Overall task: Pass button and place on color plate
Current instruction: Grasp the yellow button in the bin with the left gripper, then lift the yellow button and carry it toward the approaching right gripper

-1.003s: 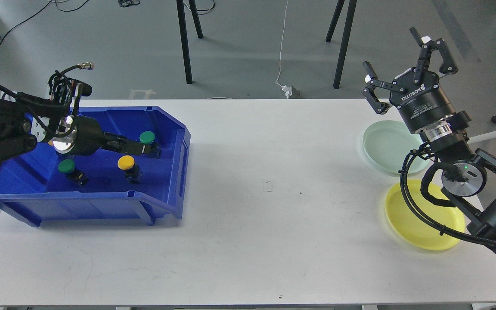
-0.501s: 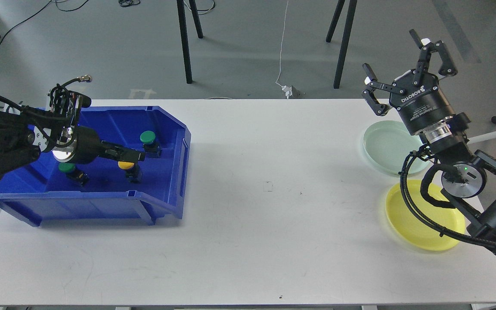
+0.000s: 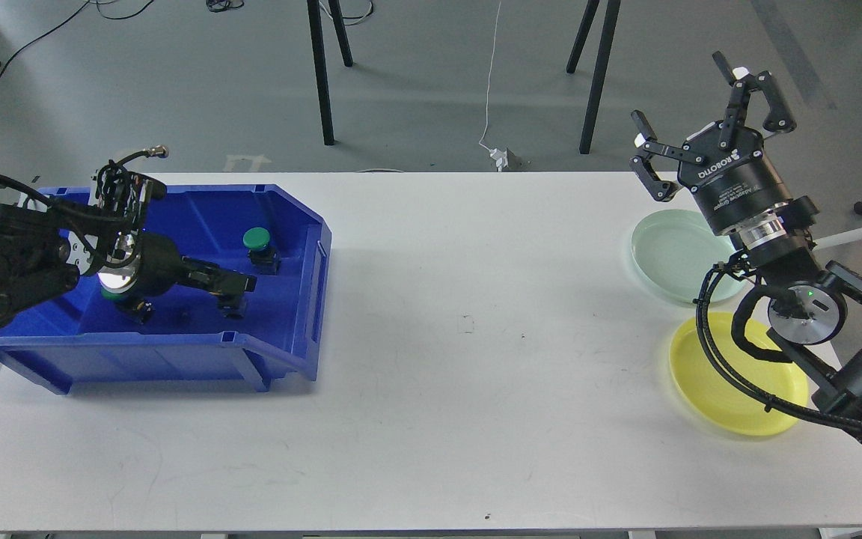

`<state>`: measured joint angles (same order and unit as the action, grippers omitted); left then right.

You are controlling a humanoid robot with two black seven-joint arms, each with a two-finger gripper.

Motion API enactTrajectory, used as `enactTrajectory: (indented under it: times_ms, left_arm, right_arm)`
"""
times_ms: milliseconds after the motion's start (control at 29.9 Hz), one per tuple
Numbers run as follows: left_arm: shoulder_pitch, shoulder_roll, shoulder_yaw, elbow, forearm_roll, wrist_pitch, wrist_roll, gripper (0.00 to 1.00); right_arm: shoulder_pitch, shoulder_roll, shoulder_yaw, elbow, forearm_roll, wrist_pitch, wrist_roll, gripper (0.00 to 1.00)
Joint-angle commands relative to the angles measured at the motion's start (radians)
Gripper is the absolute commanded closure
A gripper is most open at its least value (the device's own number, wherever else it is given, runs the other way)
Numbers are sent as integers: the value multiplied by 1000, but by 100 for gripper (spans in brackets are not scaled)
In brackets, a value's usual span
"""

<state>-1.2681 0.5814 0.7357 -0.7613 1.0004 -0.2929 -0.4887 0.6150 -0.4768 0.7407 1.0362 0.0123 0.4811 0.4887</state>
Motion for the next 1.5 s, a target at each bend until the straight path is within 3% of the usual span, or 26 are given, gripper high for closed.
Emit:
enactTrajectory:
  times_ms: [0,234,468,735,1003,1237,1371,1471]
  left_arm:
    - [4,-5,8,25,1,0,0,15]
    - [19,-22,10,48,1,0,0,23]
    - [19,-18,13,50,46,-2,0,48]
    - [32,-11,13,48,84,-2,0,56]
    - [30,-2,10,37,86,0,0,90]
    - [-11,67,-3,16,99,-5,0,92]
    - [-155,151,7,-125,103,-23,0,92]
    - [-294,260,-18,-283,106,-87,0,92]
  right_arm:
    - [0,-3,2,1,0,-1,0,1]
    - [0,-11,2,-1,0,-1,0,1]
    - [-1,-13,2,-2,0,-1,0,1]
    - [-8,-13,2,-2,0,-1,0,1]
    - [-14,-13,2,-1,0,-1,0,1]
    - [-14,-13,2,-2,0,1,0,1]
    - [-14,-11,5,-7,0,-1,0,1]
    - [-2,-3,22,-45,0,1,0,1]
